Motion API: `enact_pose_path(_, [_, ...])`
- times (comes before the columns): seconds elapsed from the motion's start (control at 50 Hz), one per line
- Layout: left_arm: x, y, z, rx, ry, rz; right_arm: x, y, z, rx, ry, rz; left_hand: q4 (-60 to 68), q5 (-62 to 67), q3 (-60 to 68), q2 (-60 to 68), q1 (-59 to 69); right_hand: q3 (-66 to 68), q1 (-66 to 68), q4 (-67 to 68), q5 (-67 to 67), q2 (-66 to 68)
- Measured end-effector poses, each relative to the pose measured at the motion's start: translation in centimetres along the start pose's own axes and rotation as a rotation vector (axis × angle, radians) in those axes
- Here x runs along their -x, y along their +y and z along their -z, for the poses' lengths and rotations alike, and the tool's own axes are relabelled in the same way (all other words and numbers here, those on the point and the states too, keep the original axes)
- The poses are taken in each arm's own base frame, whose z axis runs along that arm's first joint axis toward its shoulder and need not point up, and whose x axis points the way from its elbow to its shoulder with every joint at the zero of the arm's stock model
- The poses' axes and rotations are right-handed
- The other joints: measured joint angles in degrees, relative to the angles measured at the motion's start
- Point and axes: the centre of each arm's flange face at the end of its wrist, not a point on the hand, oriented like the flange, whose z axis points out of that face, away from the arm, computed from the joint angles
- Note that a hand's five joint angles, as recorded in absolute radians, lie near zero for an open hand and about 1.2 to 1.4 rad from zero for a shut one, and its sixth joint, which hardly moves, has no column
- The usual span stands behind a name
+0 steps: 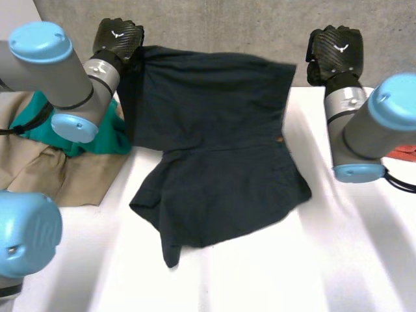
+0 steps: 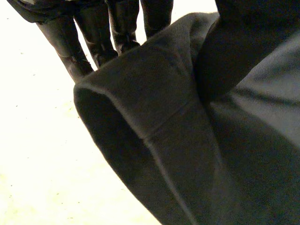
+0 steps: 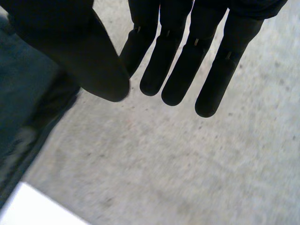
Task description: Fold the laundry.
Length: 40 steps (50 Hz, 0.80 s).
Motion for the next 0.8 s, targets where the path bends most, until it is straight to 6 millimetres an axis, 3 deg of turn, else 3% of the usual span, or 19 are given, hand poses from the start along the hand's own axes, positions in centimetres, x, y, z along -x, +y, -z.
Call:
enact_pose_path(0.04, [-0.2,0.5,-0.2,-0.006,-0.001,0.001,0.3,1.0,-0.5,-0.046,0.0,0.031,-7.8,-6.6,-7.5,-8.4,-7.7,-9.0,-8.3,-8.9,-9.3,-10.1])
enact_pose_path(0.06, [-0.3,0.8,-0.3,-0.005,0.004,0.003,0.5,1.6,-0.7,-0.063,-0.005,0.047,-20.0,-18.5,-19.4,-19.4,-21.4,-16.8,-16.3,-16.7,-17.4,-17.1])
enact_pose_path(0.08, [-0.4,0.9,-0.3,-0.004,0.008,0.004,0.6,1.8,-0.8,-0.068,-0.008,0.053,-20.0,-18.5,-19.4,-19.4,-21.4,-21.3,-19.8,-21.1,-22.0,-21.8])
enact_pose_path(0.1, [-0.6,1.2,-0.2,0.0,0.017,0.007,0.8,2.5,-1.1,-0.077,-0.019,0.071,-32.2,-30.7,-31.3,-32.7,-35.4,-33.6,-33.4,-33.5,-35.0,-34.6])
enact_pose_path(0.12, [-0.8,1.3,-0.2,0.005,0.024,0.009,0.9,3.0,-1.3,-0.075,-0.027,0.081,-32.2,-30.7,-31.3,-32.7,-35.4,-40.2,-38.7,-40.0,-40.7,-41.3])
enact_pose_path(0.14, [-0.9,1.6,-0.1,0.014,0.033,0.012,0.9,3.7,-1.6,-0.062,-0.037,0.094,-52.6,-50.3,-51.3,-51.6,-53.6,-49.6,-47.3,-49.7,-50.5,-50.1])
enact_pose_path(0.24, [-0.5,1.9,0.1,0.055,0.02,0.018,-0.2,5.0,-2.2,0.047,-0.047,0.093,-56.5,-53.5,-55.3,-55.7,-54.3,-53.9,-50.1,-53.7,-53.8,-53.6])
enact_pose_path(0.36, [1.1,1.1,1.1,0.148,-0.055,0.014,-1.2,3.6,-2.0,0.173,-0.069,0.056,-56.5,-53.5,-55.3,-55.7,-54.3,-53.9,-50.1,-53.7,-53.8,-53.6])
enact_pose_path(0.44, [1.9,-0.3,3.2,0.272,-0.086,0.014,-1.1,2.1,-0.7,0.274,-0.15,0.068,-56.5,-53.5,-55.3,-55.7,-54.3,-53.9,-50.1,-53.7,-53.8,-53.6])
enact_pose_path(0.58, [1.8,-2.8,9.6,0.493,-0.036,0.05,-0.4,0.8,3.7,0.441,-0.384,0.195,-56.5,-53.5,-55.3,-55.7,-54.3,-53.9,-50.1,-53.7,-53.8,-53.6])
enact_pose_path(0.72, [1.1,-4.0,17.0,0.634,0.029,0.229,0.1,2.2,9.3,0.589,-0.611,0.318,-56.5,-53.5,-55.3,-55.8,-54.3,-47.5,-44.9,-47.9,-47.6,-47.2])
enact_pose_path(0.8, [0.5,-3.7,20.0,0.694,0.069,0.346,0.3,3.6,11.0,0.626,-0.67,0.342,-56.5,-53.5,-55.3,-55.8,-54.3,-45.0,-42.2,-45.5,-45.0,-45.9])
